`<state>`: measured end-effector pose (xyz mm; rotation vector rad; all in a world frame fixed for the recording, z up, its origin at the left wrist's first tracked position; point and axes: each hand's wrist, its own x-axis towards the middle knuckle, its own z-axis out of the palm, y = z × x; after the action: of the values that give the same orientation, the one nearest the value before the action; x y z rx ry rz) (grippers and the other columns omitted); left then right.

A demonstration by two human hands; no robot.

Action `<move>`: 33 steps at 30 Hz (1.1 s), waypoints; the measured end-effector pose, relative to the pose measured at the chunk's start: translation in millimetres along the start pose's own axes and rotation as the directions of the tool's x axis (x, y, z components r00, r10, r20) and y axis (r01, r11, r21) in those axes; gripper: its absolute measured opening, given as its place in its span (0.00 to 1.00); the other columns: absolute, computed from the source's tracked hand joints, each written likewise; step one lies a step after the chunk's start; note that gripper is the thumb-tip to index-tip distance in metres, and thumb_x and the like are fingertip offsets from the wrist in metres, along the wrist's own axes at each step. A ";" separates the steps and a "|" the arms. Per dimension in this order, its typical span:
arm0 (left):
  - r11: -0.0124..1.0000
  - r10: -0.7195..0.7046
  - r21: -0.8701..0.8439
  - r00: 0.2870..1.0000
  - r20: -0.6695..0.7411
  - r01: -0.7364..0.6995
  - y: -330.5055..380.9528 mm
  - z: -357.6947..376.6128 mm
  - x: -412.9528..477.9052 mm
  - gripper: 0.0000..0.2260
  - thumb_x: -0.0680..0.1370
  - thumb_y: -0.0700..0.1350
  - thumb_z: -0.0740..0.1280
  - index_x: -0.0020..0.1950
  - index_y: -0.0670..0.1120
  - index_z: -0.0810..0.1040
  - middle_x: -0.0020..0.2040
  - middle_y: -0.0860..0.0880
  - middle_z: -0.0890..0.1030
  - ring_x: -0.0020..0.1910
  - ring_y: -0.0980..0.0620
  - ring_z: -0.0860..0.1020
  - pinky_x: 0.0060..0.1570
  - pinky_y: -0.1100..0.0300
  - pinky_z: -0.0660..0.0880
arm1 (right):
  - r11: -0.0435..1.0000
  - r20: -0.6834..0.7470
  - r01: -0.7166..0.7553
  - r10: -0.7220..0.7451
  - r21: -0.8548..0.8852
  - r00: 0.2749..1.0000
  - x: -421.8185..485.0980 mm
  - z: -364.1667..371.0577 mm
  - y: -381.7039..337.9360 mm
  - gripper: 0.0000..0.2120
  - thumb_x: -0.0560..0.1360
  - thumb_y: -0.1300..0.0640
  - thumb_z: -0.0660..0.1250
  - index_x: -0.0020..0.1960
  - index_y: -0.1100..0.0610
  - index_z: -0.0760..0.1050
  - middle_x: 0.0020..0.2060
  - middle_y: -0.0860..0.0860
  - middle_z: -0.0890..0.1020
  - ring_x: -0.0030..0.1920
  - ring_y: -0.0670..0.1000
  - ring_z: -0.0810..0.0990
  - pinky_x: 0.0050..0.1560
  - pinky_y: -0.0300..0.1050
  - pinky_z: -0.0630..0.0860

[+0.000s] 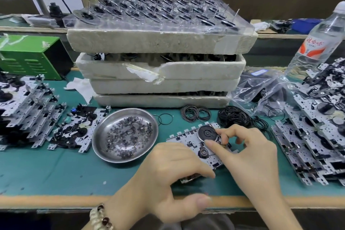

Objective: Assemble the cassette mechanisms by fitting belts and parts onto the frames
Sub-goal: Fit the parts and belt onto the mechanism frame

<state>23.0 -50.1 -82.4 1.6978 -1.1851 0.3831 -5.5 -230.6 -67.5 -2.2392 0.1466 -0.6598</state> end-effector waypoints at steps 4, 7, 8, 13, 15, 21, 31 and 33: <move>0.984 -0.063 0.154 0.982 -0.180 0.091 -0.6 -1.0 3.9 0.25 0.85 0.53 0.54 0.47 0.39 0.84 0.43 0.48 0.83 0.46 0.45 0.79 0.47 0.49 0.75 | 0.999 0.017 0.029 -0.030 0.028 0.999 -3.5 1.9 -0.4 0.16 0.60 0.53 0.80 0.31 0.48 0.72 0.38 0.36 0.81 0.50 0.36 0.78 0.47 0.23 0.66; 0.937 -0.147 0.283 0.967 -0.210 0.204 0.6 -2.0 7.7 0.20 0.83 0.52 0.57 0.56 0.41 0.83 0.52 0.52 0.83 0.56 0.45 0.75 0.58 0.52 0.72 | 0.999 0.042 0.051 -0.051 0.008 0.998 -2.0 -1.3 -0.7 0.15 0.60 0.51 0.79 0.31 0.49 0.72 0.39 0.35 0.81 0.49 0.38 0.78 0.45 0.24 0.66; 0.918 -0.175 0.324 0.967 -0.187 0.229 1.1 -1.9 8.4 0.20 0.82 0.52 0.57 0.59 0.43 0.83 0.54 0.53 0.83 0.59 0.46 0.74 0.59 0.51 0.71 | 0.999 0.049 0.049 -0.049 0.010 0.998 -2.0 -2.0 -0.7 0.15 0.61 0.50 0.79 0.31 0.49 0.72 0.40 0.35 0.81 0.49 0.38 0.78 0.45 0.25 0.66; 0.830 -0.203 0.514 0.976 -0.083 0.217 1.5 0.3 11.2 0.21 0.82 0.52 0.54 0.56 0.46 0.85 0.55 0.56 0.83 0.59 0.45 0.75 0.60 0.50 0.68 | 0.987 0.085 0.143 -0.137 -0.070 0.987 -5.2 -5.8 -2.4 0.15 0.63 0.54 0.79 0.33 0.49 0.71 0.36 0.40 0.81 0.51 0.35 0.76 0.49 0.24 0.65; 0.805 -0.167 0.568 0.984 -0.059 0.170 0.3 1.5 12.2 0.20 0.81 0.51 0.55 0.54 0.44 0.86 0.54 0.54 0.85 0.57 0.43 0.77 0.58 0.47 0.69 | 0.967 0.142 0.218 -0.199 -0.133 0.970 -8.0 -9.2 -3.9 0.14 0.68 0.52 0.78 0.35 0.49 0.72 0.40 0.40 0.80 0.52 0.39 0.74 0.53 0.26 0.64; 0.813 -0.176 0.564 0.984 0.000 0.146 1.5 -1.8 14.5 0.22 0.82 0.49 0.52 0.52 0.44 0.86 0.54 0.54 0.85 0.55 0.43 0.76 0.57 0.45 0.68 | 0.933 0.179 0.339 -0.315 -0.124 0.932 -31.8 -2.0 -15.2 0.07 0.73 0.50 0.64 0.43 0.52 0.76 0.56 0.45 0.73 0.56 0.47 0.67 0.61 0.36 0.62; 0.867 -0.252 0.444 0.968 -0.006 0.228 1.4 -5.5 15.4 0.27 0.83 0.47 0.46 0.54 0.47 0.87 0.52 0.56 0.85 0.53 0.46 0.73 0.59 0.48 0.64 | 0.890 0.207 0.413 -0.374 -0.194 0.904 -44.3 1.5 -26.1 0.08 0.76 0.53 0.62 0.43 0.55 0.77 0.51 0.46 0.78 0.51 0.52 0.71 0.51 0.50 0.67; 0.874 -0.248 0.429 0.969 -0.005 0.226 1.0 -6.1 15.5 0.27 0.83 0.47 0.46 0.55 0.47 0.87 0.52 0.55 0.85 0.52 0.47 0.73 0.58 0.47 0.64 | 0.886 0.244 0.420 -0.371 -0.196 0.896 -47.0 3.2 -27.0 0.08 0.76 0.53 0.61 0.44 0.54 0.77 0.48 0.45 0.79 0.50 0.52 0.71 0.50 0.50 0.67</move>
<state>31.1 -53.2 -68.1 2.2201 -0.9545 0.4743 -46.9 -195.6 -69.3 -2.5891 -0.3646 -0.6494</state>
